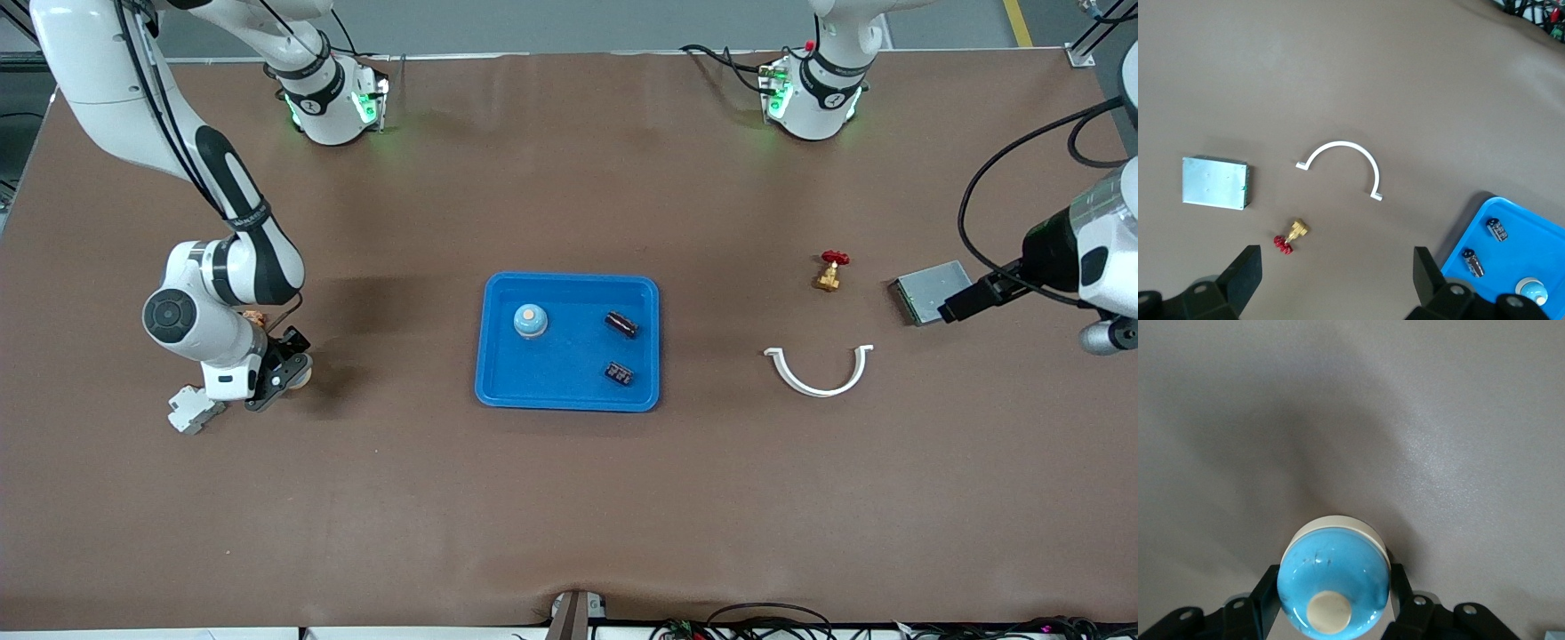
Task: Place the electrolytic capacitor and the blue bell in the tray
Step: 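Grasp the second blue bell with the right gripper while the left gripper retracts, then carry the second bell over the tray with the right gripper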
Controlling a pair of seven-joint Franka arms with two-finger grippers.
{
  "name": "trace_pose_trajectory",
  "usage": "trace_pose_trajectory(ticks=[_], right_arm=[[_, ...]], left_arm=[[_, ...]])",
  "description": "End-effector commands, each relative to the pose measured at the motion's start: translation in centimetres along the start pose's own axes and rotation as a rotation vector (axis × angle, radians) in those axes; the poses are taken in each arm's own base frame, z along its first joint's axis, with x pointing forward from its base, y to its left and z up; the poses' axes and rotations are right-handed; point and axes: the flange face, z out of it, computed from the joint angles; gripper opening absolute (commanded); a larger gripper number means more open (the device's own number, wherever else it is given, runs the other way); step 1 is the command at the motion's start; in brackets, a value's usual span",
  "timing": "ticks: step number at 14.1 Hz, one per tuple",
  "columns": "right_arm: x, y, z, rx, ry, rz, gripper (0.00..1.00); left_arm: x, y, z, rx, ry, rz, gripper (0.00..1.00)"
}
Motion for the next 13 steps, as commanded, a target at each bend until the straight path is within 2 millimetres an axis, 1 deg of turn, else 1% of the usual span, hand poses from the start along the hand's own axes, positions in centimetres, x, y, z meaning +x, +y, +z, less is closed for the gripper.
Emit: trace_pose_trajectory(ticks=[1,3,5,6,7,8,10,11,13], right_arm=[[0.3,0.6,-0.7,0.016,0.017,0.015,0.03],[0.8,0.9,-2.1,0.061,-0.009,0.033,0.02],[1.7,1.5,-4.4,0.126,-0.036,0.054,0.02],[2.1,1.8,-5.7,0.148,-0.048,0.069,0.02],[2.5,1.8,-6.9,0.161,-0.060,0.094,0.02],[3.2,1.4,-8.2,0.168,-0.073,0.126,0.02],[4.9,-0.1,-11.2,0.164,-0.090,0.207,0.02],[6.1,-1.2,-12.8,0.159,-0.100,0.273,0.02],[9.3,-4.3,-15.6,0.141,-0.121,0.385,0.02]], left_arm=[[0.1,-2.0,-0.1,0.011,-0.016,-0.001,1.00],[-0.1,-2.2,-0.2,0.020,-0.030,-0.001,1.00],[0.1,-2.5,-0.1,0.020,-0.032,0.019,1.00],[0.4,-3.1,-0.2,0.029,-0.025,0.039,1.00],[1.1,-4.5,-0.2,0.043,-0.021,0.061,1.00],[1.3,-4.9,-0.2,0.045,-0.019,0.107,1.00],[1.5,-5.1,-1.4,0.050,0.009,0.174,1.00],[1.6,-5.2,-1.9,0.046,0.019,0.177,1.00],[1.6,-5.2,-1.9,0.051,0.018,0.177,1.00]])
